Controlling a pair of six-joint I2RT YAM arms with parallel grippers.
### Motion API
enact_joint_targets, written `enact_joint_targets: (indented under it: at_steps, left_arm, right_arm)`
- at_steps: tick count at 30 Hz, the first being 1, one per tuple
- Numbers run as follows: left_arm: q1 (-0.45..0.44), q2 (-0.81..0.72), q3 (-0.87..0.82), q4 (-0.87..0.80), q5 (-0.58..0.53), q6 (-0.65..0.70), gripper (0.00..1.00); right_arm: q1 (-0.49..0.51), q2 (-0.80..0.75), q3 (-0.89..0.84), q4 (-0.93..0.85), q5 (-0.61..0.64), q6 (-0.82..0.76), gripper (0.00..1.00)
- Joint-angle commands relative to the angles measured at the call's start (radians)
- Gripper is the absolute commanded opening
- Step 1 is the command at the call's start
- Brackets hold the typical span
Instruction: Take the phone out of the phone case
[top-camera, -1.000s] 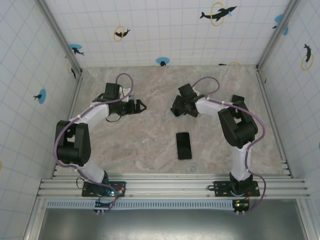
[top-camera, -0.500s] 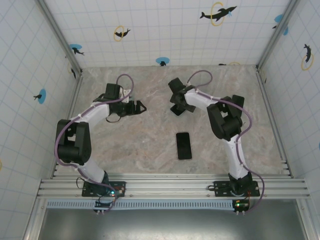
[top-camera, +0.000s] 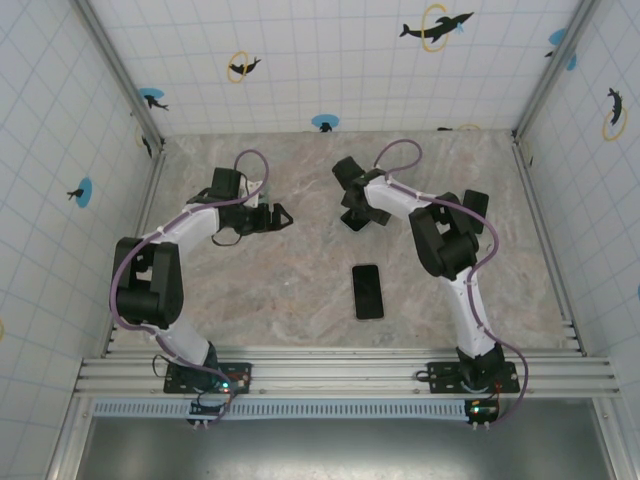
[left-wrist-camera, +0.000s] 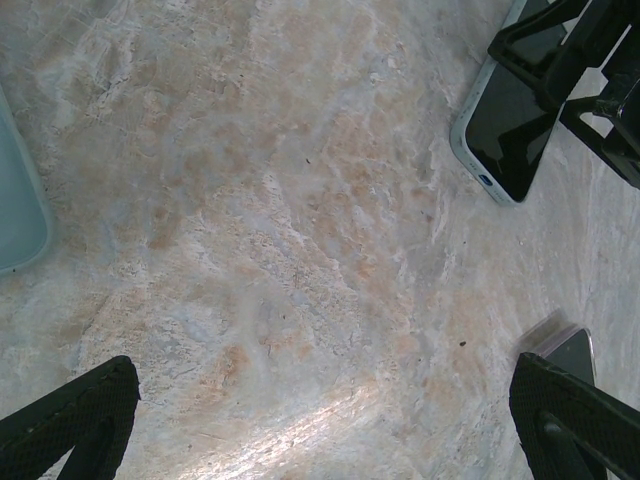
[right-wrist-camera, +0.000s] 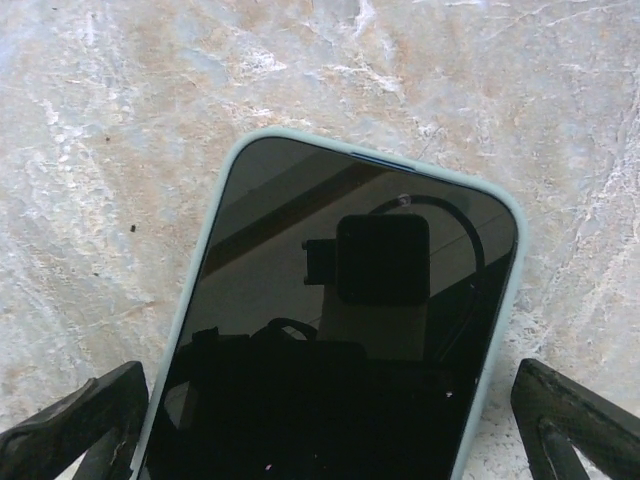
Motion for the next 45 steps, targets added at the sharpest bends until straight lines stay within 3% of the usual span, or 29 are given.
enact_joint_targets:
  at_steps: [1, 10, 19, 31, 37, 45]
  left_arm:
    - [-0.002, -0.004, 0.012, -0.031, 0.006, 0.031, 0.98]
    - [-0.002, -0.015, 0.002, -0.030, 0.017, 0.036, 0.98]
    - [-0.005, -0.029, -0.001, -0.025, 0.025, 0.039, 0.98]
    - [-0.002, -0.036, -0.009, -0.026, 0.019, 0.042, 0.98]
    - [-0.002, -0.031, -0.009, -0.018, 0.018, 0.036, 0.98]
    - [0.000, -0.034, -0.001, -0.001, 0.037, 0.009, 0.97]
  right_arm:
    - [0.008, 0.065, 0.002, -0.130, -0.037, 0.042, 0.95]
    - [0.038, 0.085, -0.003, -0.160, -0.106, 0.064, 0.94]
    - [0.050, 0.070, -0.026, -0.176, -0.099, 0.072, 0.94]
    - [0.042, 0.086, -0.056, -0.130, -0.129, 0.063, 0.76]
    - [0.027, 0.001, -0.220, 0.043, -0.187, -0.005, 0.67]
    - [0.031, -0.206, -0.420, 0.317, -0.223, -0.214, 0.58]
